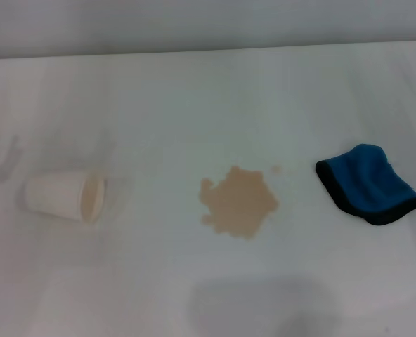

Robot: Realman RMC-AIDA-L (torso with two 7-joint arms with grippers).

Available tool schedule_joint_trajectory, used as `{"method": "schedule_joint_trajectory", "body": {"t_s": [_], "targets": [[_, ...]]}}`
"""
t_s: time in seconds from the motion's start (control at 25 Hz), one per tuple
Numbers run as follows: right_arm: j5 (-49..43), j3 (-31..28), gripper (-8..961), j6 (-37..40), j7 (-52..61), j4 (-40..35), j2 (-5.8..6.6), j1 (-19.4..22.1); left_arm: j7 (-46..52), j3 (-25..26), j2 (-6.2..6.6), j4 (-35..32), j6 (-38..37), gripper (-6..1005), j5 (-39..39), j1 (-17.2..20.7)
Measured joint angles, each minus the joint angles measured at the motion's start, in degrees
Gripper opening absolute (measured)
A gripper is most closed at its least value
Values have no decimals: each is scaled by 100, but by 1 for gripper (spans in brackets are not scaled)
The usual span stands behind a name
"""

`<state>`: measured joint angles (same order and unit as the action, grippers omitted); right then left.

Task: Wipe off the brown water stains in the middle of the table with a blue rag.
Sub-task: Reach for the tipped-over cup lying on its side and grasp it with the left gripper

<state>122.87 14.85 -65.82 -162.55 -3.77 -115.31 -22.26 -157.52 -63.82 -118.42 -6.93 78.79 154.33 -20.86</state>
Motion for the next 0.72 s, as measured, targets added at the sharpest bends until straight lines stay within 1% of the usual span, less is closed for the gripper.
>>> {"method": "schedule_joint_trajectory", "body": {"t_s": [0.08, 0.16, 0.2, 0.32, 0.44, 0.52, 0.64, 0.68, 0.72], "targets": [[0, 0, 872, 0, -1, -4, 4, -11, 252, -1, 46, -203, -112, 878, -418, -6], [0, 0, 872, 0, -16, -12, 14, -28, 838, 0, 122, -680, -405, 878, -1066, 15], [0, 0, 872, 0, -24, -25, 19, -37, 1000, -1, 141, -795, -479, 878, -1227, 26], [0, 0, 872, 0, -34, -77, 23, -49, 2027, 15, 263, -1615, -777, 877, -2276, 76], [0, 0, 872, 0, -35, -102, 24, -47, 2987, 46, 352, -2469, -955, 877, -3214, 150], [0, 0, 872, 0, -36, -133, 26, -38, 3871, 58, 413, -3232, -1140, 877, -4018, 201], [0, 0, 872, -6, -36, -142, 26, -20, 4774, 71, 463, -3930, -1243, 877, -4916, 191], [0, 0, 872, -8, -35, -143, 27, -15, 5233, 86, 498, -4277, -1233, 878, -5392, 147], [0, 0, 872, -8, -36, -146, 27, -12, 5574, 91, 525, -4483, -1191, 878, -5744, 101]]}}
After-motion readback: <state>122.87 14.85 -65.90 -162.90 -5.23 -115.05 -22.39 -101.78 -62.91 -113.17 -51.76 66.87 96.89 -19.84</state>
